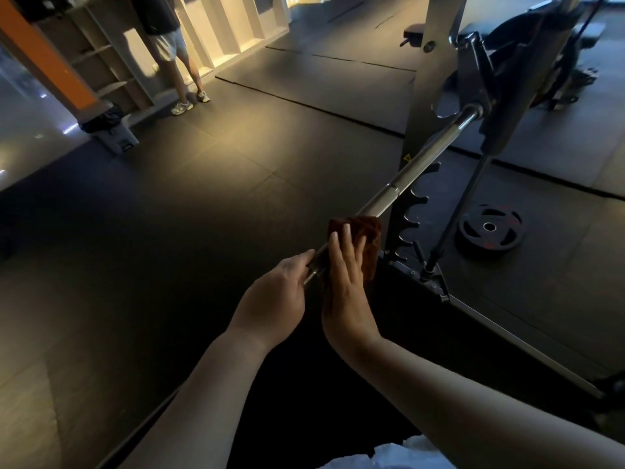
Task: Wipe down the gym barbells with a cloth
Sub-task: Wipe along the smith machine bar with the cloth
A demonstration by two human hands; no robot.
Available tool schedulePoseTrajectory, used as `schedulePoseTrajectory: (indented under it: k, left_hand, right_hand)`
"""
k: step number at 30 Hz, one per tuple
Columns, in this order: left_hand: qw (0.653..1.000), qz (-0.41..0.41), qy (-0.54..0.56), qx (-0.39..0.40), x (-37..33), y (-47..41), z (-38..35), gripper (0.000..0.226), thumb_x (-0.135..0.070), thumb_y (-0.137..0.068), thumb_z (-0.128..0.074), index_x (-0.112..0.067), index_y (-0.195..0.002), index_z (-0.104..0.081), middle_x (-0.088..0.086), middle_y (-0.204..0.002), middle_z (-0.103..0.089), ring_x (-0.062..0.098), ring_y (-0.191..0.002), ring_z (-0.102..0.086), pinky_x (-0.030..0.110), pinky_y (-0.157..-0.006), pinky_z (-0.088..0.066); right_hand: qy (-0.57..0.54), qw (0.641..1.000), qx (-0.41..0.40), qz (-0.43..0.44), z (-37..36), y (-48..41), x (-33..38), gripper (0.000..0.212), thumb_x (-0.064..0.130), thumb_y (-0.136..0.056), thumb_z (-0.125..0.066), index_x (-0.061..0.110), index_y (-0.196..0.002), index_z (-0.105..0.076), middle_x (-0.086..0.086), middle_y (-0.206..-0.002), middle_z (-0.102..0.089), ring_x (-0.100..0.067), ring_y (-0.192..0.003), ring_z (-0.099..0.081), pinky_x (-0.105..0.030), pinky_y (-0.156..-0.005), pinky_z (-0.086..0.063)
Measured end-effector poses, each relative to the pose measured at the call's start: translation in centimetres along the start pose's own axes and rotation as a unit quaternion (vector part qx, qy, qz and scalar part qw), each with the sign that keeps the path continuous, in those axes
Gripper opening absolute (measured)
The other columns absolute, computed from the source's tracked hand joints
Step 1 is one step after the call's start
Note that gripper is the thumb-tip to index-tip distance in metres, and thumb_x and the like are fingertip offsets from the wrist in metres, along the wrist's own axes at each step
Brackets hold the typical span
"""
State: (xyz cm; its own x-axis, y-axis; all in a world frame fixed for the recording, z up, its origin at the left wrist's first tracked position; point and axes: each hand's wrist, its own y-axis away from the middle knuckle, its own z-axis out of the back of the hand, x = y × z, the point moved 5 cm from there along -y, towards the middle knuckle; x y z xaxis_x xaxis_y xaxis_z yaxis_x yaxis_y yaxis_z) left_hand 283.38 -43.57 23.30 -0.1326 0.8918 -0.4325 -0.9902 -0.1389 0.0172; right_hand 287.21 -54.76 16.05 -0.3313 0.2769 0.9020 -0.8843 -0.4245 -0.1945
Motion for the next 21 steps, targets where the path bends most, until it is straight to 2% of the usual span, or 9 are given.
schedulePoseTrajectory:
  k: [2,4,6,7,10,12,14,18,21]
  left_hand:
    - [1.000,0.000,0.006,0.005,-0.1,-0.1,0.1,0.046,-0.022,-0.106,-0.039,-0.025,-0.152,-0.041,-0.002,-0.144,-0.055,0.008,-0.125,-0.057,0.032,-0.104,-0.050]
    - [1.000,0.006,0.009,0.011,-0.1,-0.2,0.1,0.045,-0.024,-0.106,-0.039,-0.025,-0.151,-0.041,-0.002,-0.143,-0.056,0.008,-0.123,-0.058,0.031,-0.102,-0.051]
    - [1.000,0.014,0.007,0.013,-0.2,-0.5,0.1,0.045,-0.026,-0.107,-0.038,-0.026,-0.152,-0.041,-0.003,-0.143,-0.055,0.008,-0.120,-0.059,0.027,-0.097,-0.050]
    - [1.000,0.018,0.006,0.012,-0.3,-0.6,0.1,0.044,-0.027,-0.108,-0.037,-0.027,-0.152,-0.040,-0.003,-0.143,-0.055,0.008,-0.118,-0.059,0.026,-0.095,-0.050]
    - [0.999,0.031,0.007,0.008,-1.0,-1.1,0.0,0.044,-0.031,-0.109,-0.035,-0.025,-0.153,-0.040,-0.003,-0.142,-0.055,0.009,-0.115,-0.061,0.030,-0.095,-0.052]
    - [0.999,0.034,0.010,0.009,-1.5,-1.4,-0.1,0.044,-0.031,-0.109,-0.036,-0.024,-0.153,-0.040,-0.003,-0.142,-0.056,0.008,-0.115,-0.061,0.031,-0.095,-0.053]
    - [0.999,0.035,0.021,0.012,-1.9,-1.9,-0.3,0.044,-0.030,-0.109,-0.037,-0.024,-0.152,-0.041,-0.005,-0.139,-0.057,0.005,-0.110,-0.061,0.027,-0.093,-0.052]
    - [0.999,0.038,0.013,-0.003,-2.9,-3.4,-0.8,0.044,-0.033,-0.109,-0.036,-0.024,-0.151,-0.042,-0.005,-0.140,-0.057,0.004,-0.110,-0.060,0.023,-0.091,-0.050]
    - [1.000,0.021,-0.002,-0.017,-4.0,-4.6,-1.4,0.045,-0.032,-0.109,-0.036,-0.023,-0.153,-0.040,-0.005,-0.146,-0.052,0.007,-0.118,-0.059,0.025,-0.095,-0.051]
  right_hand:
    - [0.047,0.998,0.013,0.043,0.8,-0.8,-0.8,0.087,0.001,-0.097,-0.049,0.034,-0.163,-0.004,0.020,-0.168,0.017,-0.014,-0.153,0.025,-0.053,-0.126,0.003]
    - [0.113,0.985,0.003,0.131,2.5,-2.3,-1.2,0.072,0.011,-0.097,-0.049,0.027,-0.162,-0.022,0.009,-0.171,-0.006,-0.020,-0.158,0.010,-0.060,-0.125,0.000]
    - [0.147,0.971,-0.013,0.187,4.5,-4.1,-1.8,0.057,0.021,-0.100,-0.046,0.021,-0.157,-0.037,0.003,-0.167,-0.026,-0.021,-0.159,-0.004,-0.056,-0.127,-0.001]
    - [0.144,0.971,-0.037,0.188,5.6,-5.0,-2.1,0.053,0.022,-0.102,-0.044,0.019,-0.155,-0.042,0.000,-0.165,-0.031,-0.021,-0.158,-0.008,-0.054,-0.128,-0.003]
    - [0.086,0.985,-0.107,0.104,6.9,-6.2,-2.4,0.048,0.020,-0.104,-0.040,0.014,-0.151,-0.046,-0.001,-0.162,-0.035,-0.021,-0.158,-0.009,-0.056,-0.127,-0.011]
    - [0.086,0.988,-0.074,0.100,5.9,-6.1,-2.0,0.049,0.023,-0.101,-0.039,0.013,-0.149,-0.048,-0.002,-0.159,-0.038,-0.023,-0.158,-0.010,-0.058,-0.126,-0.015]
    - [0.123,0.981,-0.013,0.149,5.4,-5.8,-1.8,0.049,0.025,-0.099,-0.041,0.015,-0.147,-0.049,-0.002,-0.156,-0.041,-0.024,-0.157,-0.013,-0.059,-0.126,-0.013]
    - [0.257,0.928,0.045,0.267,9.0,-8.3,-2.3,0.043,0.033,-0.104,-0.044,0.016,-0.141,-0.058,-0.003,-0.145,-0.056,-0.024,-0.148,-0.035,-0.040,-0.128,-0.007]
    - [0.313,0.927,0.045,0.204,11.5,-11.3,-2.2,0.044,0.045,-0.107,-0.036,0.021,-0.137,-0.059,-0.001,-0.141,-0.057,-0.022,-0.146,-0.037,-0.042,-0.128,-0.006]
